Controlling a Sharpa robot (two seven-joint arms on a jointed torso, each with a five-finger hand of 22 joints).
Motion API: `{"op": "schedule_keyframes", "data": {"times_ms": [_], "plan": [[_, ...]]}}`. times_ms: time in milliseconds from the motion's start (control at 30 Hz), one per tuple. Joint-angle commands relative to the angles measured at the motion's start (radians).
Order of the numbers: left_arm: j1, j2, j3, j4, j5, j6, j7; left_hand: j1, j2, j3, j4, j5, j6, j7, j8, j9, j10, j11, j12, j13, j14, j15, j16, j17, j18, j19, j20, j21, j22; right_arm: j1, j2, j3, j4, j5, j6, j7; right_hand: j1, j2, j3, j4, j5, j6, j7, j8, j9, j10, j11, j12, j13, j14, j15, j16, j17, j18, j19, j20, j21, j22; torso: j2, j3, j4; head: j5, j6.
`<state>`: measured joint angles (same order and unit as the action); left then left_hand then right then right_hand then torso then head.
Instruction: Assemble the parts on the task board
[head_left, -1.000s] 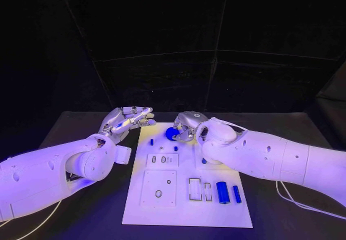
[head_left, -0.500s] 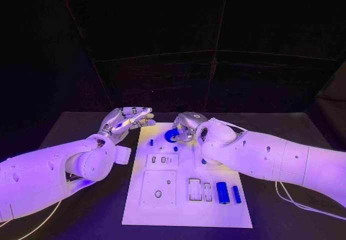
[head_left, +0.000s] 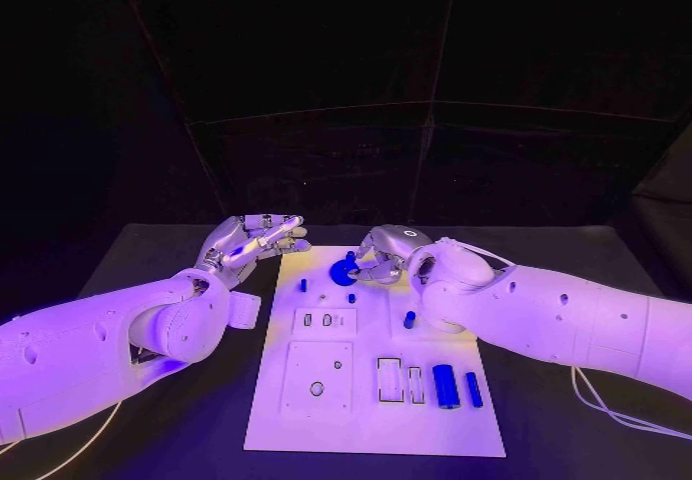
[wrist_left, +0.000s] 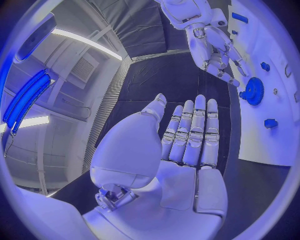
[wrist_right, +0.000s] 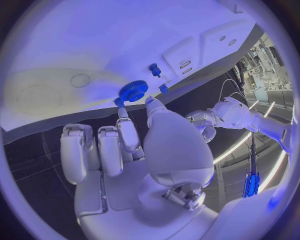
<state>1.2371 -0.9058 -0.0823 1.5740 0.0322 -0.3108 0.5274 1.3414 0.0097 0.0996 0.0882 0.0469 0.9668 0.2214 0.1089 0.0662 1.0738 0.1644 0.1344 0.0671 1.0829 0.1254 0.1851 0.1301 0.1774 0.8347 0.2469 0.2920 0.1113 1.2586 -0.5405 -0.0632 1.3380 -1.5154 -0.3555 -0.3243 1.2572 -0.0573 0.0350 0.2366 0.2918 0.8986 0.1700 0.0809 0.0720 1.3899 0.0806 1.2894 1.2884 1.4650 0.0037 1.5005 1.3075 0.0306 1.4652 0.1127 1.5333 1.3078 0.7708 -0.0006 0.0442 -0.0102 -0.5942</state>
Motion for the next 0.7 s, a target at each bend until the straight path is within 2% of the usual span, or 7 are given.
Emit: {"op": "schedule_keyframes", "data": {"times_ms": [33,167,333,500,533,600,700], "plan": [[0.002,-0.004,0.001,0.001,0.001,0.012,0.007,-0.005,0.000,0.001,-0.007,0.005,0.002,0.006,-0.005,-0.001,0.003,0.005,-0.004,0.000,0.003,0.004,-0.004,0.001,0.007,0.005,0.000,-0.005,-0.002,0.006,-0.066,0.000,0.046,0.143,-0.077,0.166,0.062,0.012,0.013,-0.036,-0.002,0.009,-0.002,-0.004,0.000,-0.004,-0.002,-0.003,-0.002,0.070,0.001,-0.009,0.094,-0.002,0.023,0.003,-0.005,0.140,-0.003,0.0007,-0.0053,0.000,0.005],[0.002,-0.008,0.001,0.001,0.002,0.010,0.008,-0.005,0.001,0.001,-0.008,0.006,0.003,0.006,-0.005,0.000,0.004,0.004,-0.004,0.000,0.003,0.004,-0.004,0.001,0.007,0.006,0.000,-0.005,-0.002,0.015,-0.180,0.000,0.112,0.304,-0.048,0.304,0.138,0.009,0.032,-0.092,-0.011,0.011,-0.004,-0.006,-0.001,-0.014,-0.004,-0.015,-0.011,0.068,-0.002,-0.013,0.085,0.000,0.013,0.001,-0.010,0.127,-0.006,0.0030,-0.0149,-0.001,0.010],[0.002,-0.003,0.001,-0.006,0.005,0.011,0.009,-0.004,0.002,0.002,-0.010,0.006,0.006,0.004,-0.004,0.000,0.007,0.003,-0.004,0.001,0.006,0.003,-0.005,0.002,0.008,0.007,-0.001,-0.005,-0.003,0.019,-0.277,-0.001,0.132,0.451,-0.022,0.402,0.169,-0.012,0.025,-0.127,-0.049,0.021,-0.008,0.000,0.001,-0.050,-0.008,-0.063,-0.054,0.056,-0.004,-0.040,0.038,0.014,-0.028,-0.001,-0.033,0.069,-0.013,0.0048,-0.0246,-0.006,0.013],[0.001,0.006,0.001,-0.012,0.006,0.015,0.009,-0.004,0.002,0.002,-0.010,0.006,0.006,0.004,-0.004,0.000,0.007,0.003,-0.004,0.001,0.006,0.003,-0.005,0.002,0.008,0.007,-0.001,-0.005,-0.003,0.020,-0.343,-0.001,0.129,0.497,-0.017,0.429,0.189,-0.023,0.013,-0.151,-0.048,0.012,-0.017,-0.002,-0.001,-0.141,-0.017,-0.212,-0.194,0.033,-0.013,-0.097,-0.052,0.033,-0.086,-0.009,-0.073,-0.017,-0.016,0.0137,-0.0314,-0.008,0.011],[0.001,0.008,0.000,-0.014,0.006,0.016,0.008,-0.004,0.002,0.002,-0.010,0.006,0.006,0.004,-0.004,0.000,0.007,0.003,-0.004,0.001,0.006,0.003,-0.005,0.002,0.008,0.007,-0.001,-0.005,-0.003,0.020,-0.353,-0.001,0.128,0.502,-0.017,0.431,0.194,-0.021,0.012,-0.155,-0.048,0.011,-0.019,-0.001,-0.001,-0.192,-0.020,-0.310,-0.285,0.015,-0.017,-0.140,-0.114,0.044,-0.124,-0.013,-0.100,-0.075,-0.017,0.0163,-0.0323,-0.009,0.010],[0.001,0.011,0.000,-0.016,0.006,0.016,0.008,-0.004,0.002,0.002,-0.010,0.006,0.006,0.004,-0.004,0.000,0.008,0.003,-0.004,0.001,0.006,0.003,-0.005,0.002,0.008,0.008,-0.001,-0.005,-0.003,0.020,-0.366,-0.002,0.125,0.506,-0.014,0.433,0.203,-0.017,0.017,-0.159,-0.046,0.011,-0.020,0.001,-0.001,-0.272,-0.021,-0.494,-0.452,-0.029,-0.019,-0.250,-0.263,0.072,-0.214,-0.017,-0.175,-0.215,-0.018,0.0177,-0.0336,-0.011,0.010],[0.000,0.015,0.000,-0.021,0.006,0.017,0.007,-0.004,0.002,0.002,-0.011,0.006,0.007,0.003,-0.004,0.000,0.009,0.002,-0.004,0.001,0.007,0.003,-0.005,0.003,0.008,0.008,-0.001,-0.005,-0.003,0.020,-0.390,-0.002,0.118,0.521,-0.001,0.450,0.225,-0.008,0.039,-0.162,-0.069,0.022,-0.017,0.007,0.001,-0.288,-0.021,-0.684,-0.612,-0.150,-0.020,-0.581,-0.637,0.137,-0.428,-0.019,-0.407,-0.576,-0.018,0.0203,-0.0364,-0.015,0.012]]}}
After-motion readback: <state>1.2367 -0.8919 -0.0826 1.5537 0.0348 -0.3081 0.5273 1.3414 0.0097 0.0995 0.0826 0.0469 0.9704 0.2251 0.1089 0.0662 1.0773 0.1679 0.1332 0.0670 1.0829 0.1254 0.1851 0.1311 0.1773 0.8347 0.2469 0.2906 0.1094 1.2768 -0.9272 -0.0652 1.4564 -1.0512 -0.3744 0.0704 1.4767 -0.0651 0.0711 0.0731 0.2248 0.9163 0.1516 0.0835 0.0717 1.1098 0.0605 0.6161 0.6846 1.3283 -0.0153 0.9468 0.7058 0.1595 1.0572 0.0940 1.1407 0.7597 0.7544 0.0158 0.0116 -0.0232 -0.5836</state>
